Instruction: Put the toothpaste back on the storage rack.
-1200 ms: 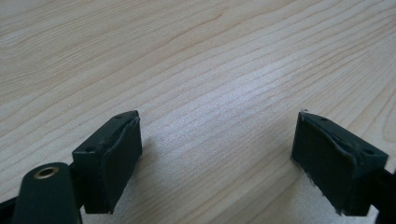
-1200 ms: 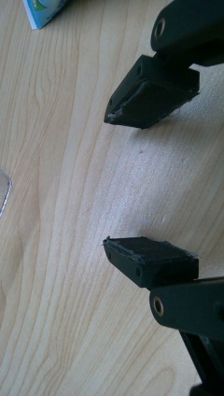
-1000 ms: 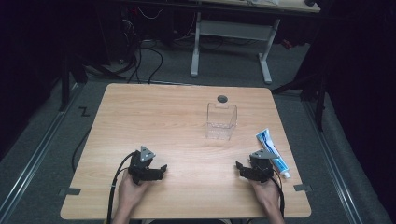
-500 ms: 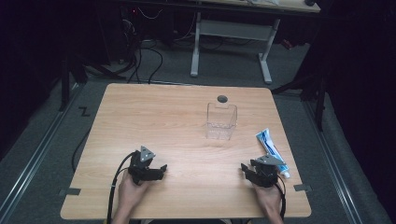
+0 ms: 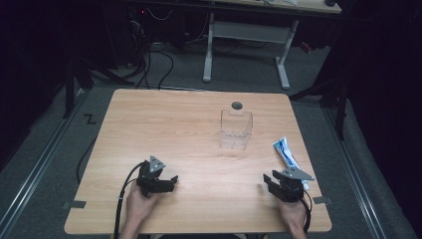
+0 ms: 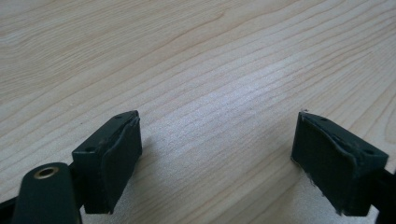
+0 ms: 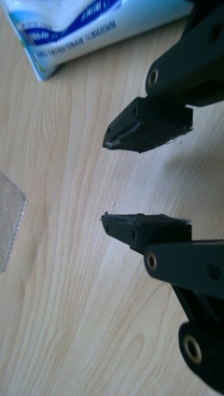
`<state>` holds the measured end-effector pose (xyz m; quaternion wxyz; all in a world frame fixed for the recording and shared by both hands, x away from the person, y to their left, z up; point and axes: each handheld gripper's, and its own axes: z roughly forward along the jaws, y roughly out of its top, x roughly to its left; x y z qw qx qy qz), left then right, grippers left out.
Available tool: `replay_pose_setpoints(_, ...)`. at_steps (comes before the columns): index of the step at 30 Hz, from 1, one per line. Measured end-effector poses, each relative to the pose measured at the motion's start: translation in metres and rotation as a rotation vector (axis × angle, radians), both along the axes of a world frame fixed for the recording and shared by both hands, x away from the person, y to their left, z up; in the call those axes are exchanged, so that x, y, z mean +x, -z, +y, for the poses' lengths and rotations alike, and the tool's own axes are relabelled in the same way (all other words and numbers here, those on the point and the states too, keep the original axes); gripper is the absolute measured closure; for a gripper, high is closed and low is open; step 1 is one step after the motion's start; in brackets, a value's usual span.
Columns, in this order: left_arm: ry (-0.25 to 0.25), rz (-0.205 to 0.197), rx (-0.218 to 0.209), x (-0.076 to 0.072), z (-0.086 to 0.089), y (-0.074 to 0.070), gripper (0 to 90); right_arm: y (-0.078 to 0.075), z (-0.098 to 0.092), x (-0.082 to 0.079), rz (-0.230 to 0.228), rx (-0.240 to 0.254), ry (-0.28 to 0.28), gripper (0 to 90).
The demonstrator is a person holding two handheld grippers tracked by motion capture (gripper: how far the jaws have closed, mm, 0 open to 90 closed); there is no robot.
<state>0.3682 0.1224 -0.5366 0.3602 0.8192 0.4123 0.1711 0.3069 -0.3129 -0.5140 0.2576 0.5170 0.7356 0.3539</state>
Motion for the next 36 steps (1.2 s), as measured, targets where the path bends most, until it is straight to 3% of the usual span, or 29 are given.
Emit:
replay_pose_setpoints(9,-0.006,-0.001,-0.001,0.000,0.000,0.000,17.0,-0.008,-0.012,-0.007,-0.001,-0.018,0.024,63.0)
replay_pose_setpoints(18,-0.006,-0.001,-0.001,0.000,0.000,0.000,17.0,-0.014,-0.024,-0.004,0.005,0.006,0.061,60.6)
replay_pose_setpoints(24,-0.010,-0.003,-0.001,0.000,-0.001,0.000,17.0,-0.028,-0.036,0.005,-0.011,0.027,0.078,57.4)
replay_pose_setpoints(26,-0.010,-0.003,-0.001,0.000,-0.001,0.000,17.0,-0.031,-0.037,0.010,-0.028,0.064,0.068,57.0)
replay_pose_setpoints(30,-0.010,-0.003,-0.001,0.000,-0.001,0.000,16.9,-0.029,-0.035,0.016,-0.027,0.060,0.067,56.2)
replay_pose_setpoints(34,-0.009,-0.004,0.001,0.000,-0.001,0.000,16.9,-0.032,-0.037,0.019,-0.032,0.086,0.072,55.3)
replay_pose_setpoints(36,-0.009,-0.004,0.001,0.000,-0.001,0.000,16.9,-0.036,-0.040,0.022,-0.039,0.067,0.079,54.1)
